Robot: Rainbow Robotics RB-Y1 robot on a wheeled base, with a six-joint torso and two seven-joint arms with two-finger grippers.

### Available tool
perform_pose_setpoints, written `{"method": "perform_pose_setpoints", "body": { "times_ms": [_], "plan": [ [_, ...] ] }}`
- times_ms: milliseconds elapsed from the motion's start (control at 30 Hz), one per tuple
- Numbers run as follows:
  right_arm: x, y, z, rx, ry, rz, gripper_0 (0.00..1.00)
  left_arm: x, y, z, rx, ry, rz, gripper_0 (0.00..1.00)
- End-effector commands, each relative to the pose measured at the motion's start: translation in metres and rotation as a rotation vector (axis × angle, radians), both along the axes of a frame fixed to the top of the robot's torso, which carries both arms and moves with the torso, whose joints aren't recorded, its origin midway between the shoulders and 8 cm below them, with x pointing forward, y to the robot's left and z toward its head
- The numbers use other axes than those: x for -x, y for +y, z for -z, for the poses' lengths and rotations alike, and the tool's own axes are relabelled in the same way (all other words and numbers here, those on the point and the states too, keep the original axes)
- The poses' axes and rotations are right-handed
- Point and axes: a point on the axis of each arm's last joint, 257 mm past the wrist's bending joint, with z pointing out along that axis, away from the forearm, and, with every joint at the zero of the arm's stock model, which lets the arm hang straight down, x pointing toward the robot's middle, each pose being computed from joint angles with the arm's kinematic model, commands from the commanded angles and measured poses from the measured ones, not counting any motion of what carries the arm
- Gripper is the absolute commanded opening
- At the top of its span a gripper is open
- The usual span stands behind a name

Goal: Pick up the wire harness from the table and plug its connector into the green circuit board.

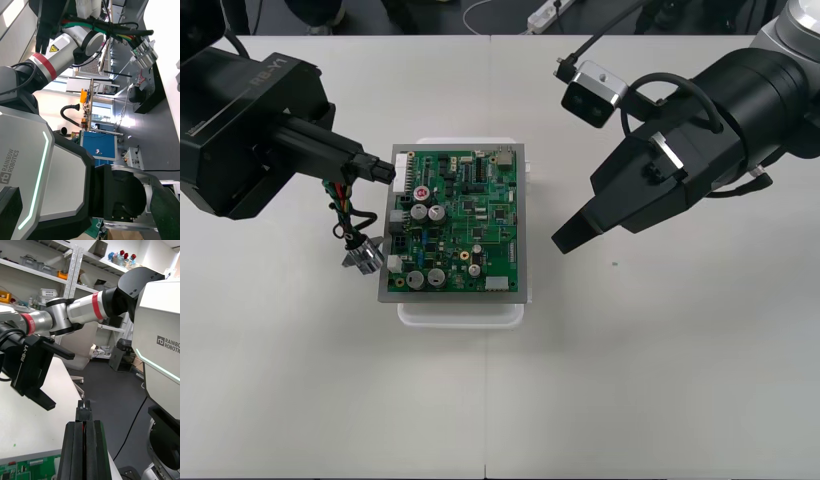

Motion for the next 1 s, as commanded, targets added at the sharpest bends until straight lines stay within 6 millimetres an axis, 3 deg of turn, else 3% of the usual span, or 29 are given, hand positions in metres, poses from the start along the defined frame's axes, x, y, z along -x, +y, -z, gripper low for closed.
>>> {"method": "perform_pose_setpoints", "body": {
  "times_ms": [33,333,567,1000],
  "plan": [
    [-0.004,-0.019,-0.004,-0.036,-0.092,0.014,1.00,-0.002,0.029,-0.006,-0.023,-0.013,-0.049,0.00],
    [-0.019,-0.031,0.002,0.002,-0.199,0.050,1.00,-0.013,0.054,-0.006,0.002,-0.007,-0.138,0.00],
    [-0.029,-0.036,0.010,0.052,-0.280,0.063,1.00,-0.037,0.073,-0.010,0.042,0.017,-0.217,0.00],
    [-0.037,-0.041,0.030,0.158,-0.470,0.032,1.00,-0.065,0.097,-0.008,0.088,0.044,-0.306,0.00]
  ]
}}
